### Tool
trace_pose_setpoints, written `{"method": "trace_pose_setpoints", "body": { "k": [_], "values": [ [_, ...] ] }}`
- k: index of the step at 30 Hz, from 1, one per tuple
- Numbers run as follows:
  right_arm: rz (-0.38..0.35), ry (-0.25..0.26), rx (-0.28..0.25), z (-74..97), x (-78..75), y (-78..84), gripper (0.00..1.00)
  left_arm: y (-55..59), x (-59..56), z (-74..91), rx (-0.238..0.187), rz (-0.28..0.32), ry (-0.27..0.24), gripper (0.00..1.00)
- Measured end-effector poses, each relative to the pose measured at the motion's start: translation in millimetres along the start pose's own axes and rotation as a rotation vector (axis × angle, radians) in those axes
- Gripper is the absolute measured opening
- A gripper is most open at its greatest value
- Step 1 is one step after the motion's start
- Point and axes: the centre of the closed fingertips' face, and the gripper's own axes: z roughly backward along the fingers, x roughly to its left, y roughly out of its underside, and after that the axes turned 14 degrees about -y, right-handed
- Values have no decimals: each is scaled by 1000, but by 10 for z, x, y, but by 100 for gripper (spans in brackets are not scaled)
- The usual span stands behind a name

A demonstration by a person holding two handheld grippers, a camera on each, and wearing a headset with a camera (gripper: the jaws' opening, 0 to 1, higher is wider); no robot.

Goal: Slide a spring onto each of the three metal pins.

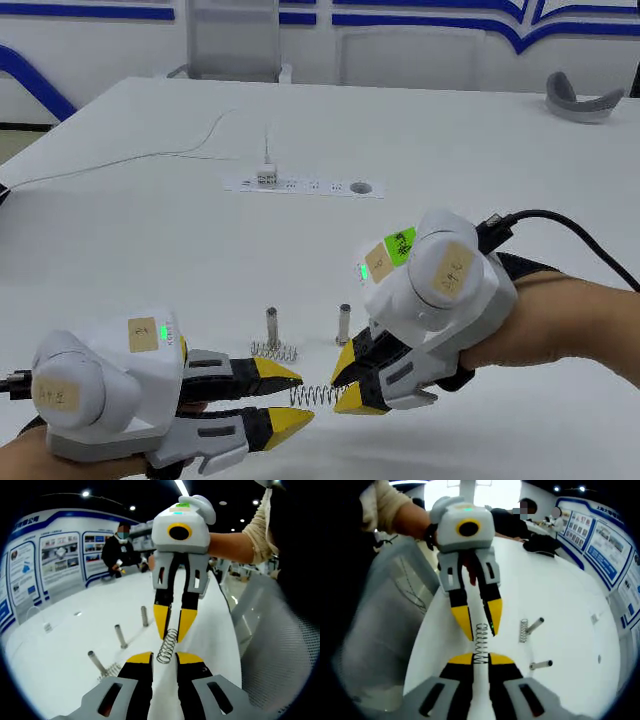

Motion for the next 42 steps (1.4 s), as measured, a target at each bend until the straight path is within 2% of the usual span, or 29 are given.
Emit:
{"method": "trace_pose_setpoints", "body": {
  "k": [3,11,16,24,36,42],
  "values": [
    [5,-5,3,1,18,-7,12,-1,-24,-2,-1,-12,8,13],
    [18,-9,15,39,59,-52,12,6,-54,7,-1,-17,21,12],
    [29,-5,0,102,76,-149,12,9,-51,18,-1,-15,24,12],
    [59,2,-52,174,111,-375,12,-1,-65,15,-4,-10,29,12],
    [83,9,-90,156,92,-528,11,-12,-84,0,-7,-6,34,11],
    [71,18,-116,145,73,-567,12,-14,-79,-3,-13,7,31,11]
  ]
}}
